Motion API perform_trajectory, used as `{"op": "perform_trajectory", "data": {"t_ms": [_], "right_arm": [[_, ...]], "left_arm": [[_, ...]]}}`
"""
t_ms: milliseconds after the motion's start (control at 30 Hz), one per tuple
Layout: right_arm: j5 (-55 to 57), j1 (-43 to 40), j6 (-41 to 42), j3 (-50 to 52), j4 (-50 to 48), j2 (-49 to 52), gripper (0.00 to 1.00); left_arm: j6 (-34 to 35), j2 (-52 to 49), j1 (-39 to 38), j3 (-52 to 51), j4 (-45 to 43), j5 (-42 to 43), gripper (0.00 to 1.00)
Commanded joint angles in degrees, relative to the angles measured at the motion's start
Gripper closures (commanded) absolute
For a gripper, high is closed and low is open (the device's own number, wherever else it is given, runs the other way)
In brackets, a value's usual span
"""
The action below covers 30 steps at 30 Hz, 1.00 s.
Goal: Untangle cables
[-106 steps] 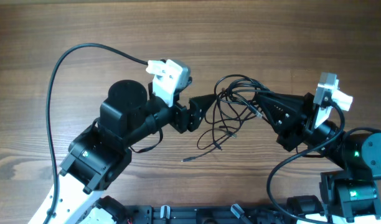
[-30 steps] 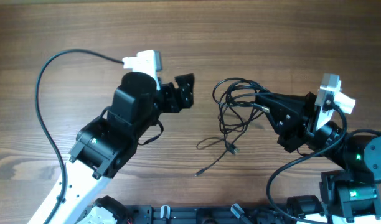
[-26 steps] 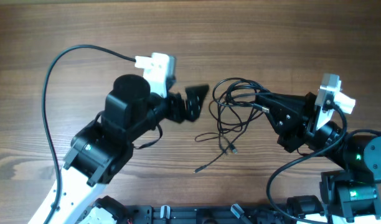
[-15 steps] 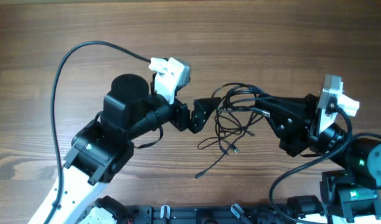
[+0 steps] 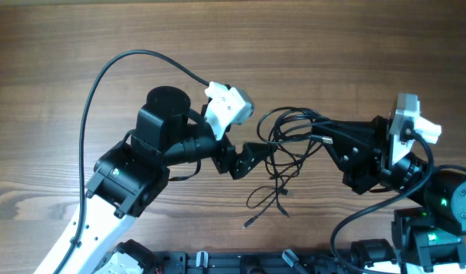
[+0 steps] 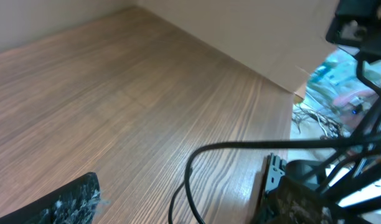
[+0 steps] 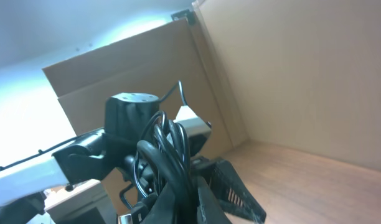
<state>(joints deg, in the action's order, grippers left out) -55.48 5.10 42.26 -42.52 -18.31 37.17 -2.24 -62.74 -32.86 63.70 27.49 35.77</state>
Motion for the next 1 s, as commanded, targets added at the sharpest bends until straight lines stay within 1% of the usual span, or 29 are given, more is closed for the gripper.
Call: {"op": "perform_trajectory", "data": {"t_ms": [0,133,267,367,400,433,467,500,533,567,600,633,667,733,767,867,967], "right_arm": [[0.3,-0.2,2.9,-0.5,-1.4,-0.6,0.96],[-1.7,-0.2,4.3,-0.5,-1.4,-0.5,0.96],[-2.8,-0.2,4.7,-0.5,-1.4,-0.5,0.96],[-2.8,-0.2,5.9,-0.5,-1.8,-0.5,0.96],[-2.8,-0.2,6.0,-0.5,-2.0,-0.5,0.96],[-2.8,-0.2,5.9,-0.5,-2.1,-0.5,0.96],[-2.8,-0.2,5.9,-0.5,-2.1,-0.5,0.96],[-2.8,-0.2,6.0,-0.5,-2.1,-0.5,0.96],[-2.9,-0.2,5.9,-0.5,-2.1,-0.5,0.96],[-2.9,-0.2,5.9,-0.5,-2.1,-0.5,0.96],[-2.9,-0.2,5.9,-0.5,-2.1,-0.5,0.96],[-2.9,-0.2,5.9,-0.5,-2.1,-0.5,0.96],[-2.9,-0.2,5.8,-0.5,-2.1,-0.5,0.96],[-2.9,-0.2,5.7,-0.5,-2.1,-0.5,0.95],[-2.8,-0.2,5.7,-0.5,-2.1,-0.5,0.96],[-2.5,-0.2,5.7,-0.5,-2.1,-0.5,0.96],[-2.5,-0.2,5.5,-0.5,-2.0,-0.5,0.95]], "left_arm": [[-3.8,0.0,0.2,0.3,-0.8,6.7,0.08],[-3.3,0.0,0.1,0.3,-3.9,6.7,0.09],[-3.3,-0.1,-0.6,0.3,-6.9,6.6,0.13],[-3.3,-1.0,-1.6,0.3,-7.6,6.5,0.13],[-3.3,-1.7,-1.9,0.3,-7.6,5.5,0.18],[-3.3,-2.3,-2.2,0.3,-7.5,3.9,0.26],[-2.3,-2.9,-2.2,0.3,-7.4,1.3,0.36],[0.6,-3.3,-2.2,0.3,-7.4,-2.8,0.45],[4.5,-3.6,-2.2,0.3,-7.4,-7.9,0.51],[9.2,-3.8,-2.2,0.3,-7.3,-14.3,0.53],[16.7,-3.8,-2.2,0.3,-6.6,-24.5,0.55],[21.3,-3.7,-2.2,0.3,-6.0,-30.8,0.55],[27.0,-3.5,-2.1,0.3,-4.6,-38.5,0.53],[32.5,-3.0,-2.1,0.3,-2.6,-46.4,0.49],[34.0,-2.7,-2.1,0.3,-1.8,-48.2,0.48],[38.3,-2.1,-2.1,0.3,0.7,-53.6,0.48],[38.5,-1.7,-2.1,0.3,0.7,-52.5,0.46]]}}
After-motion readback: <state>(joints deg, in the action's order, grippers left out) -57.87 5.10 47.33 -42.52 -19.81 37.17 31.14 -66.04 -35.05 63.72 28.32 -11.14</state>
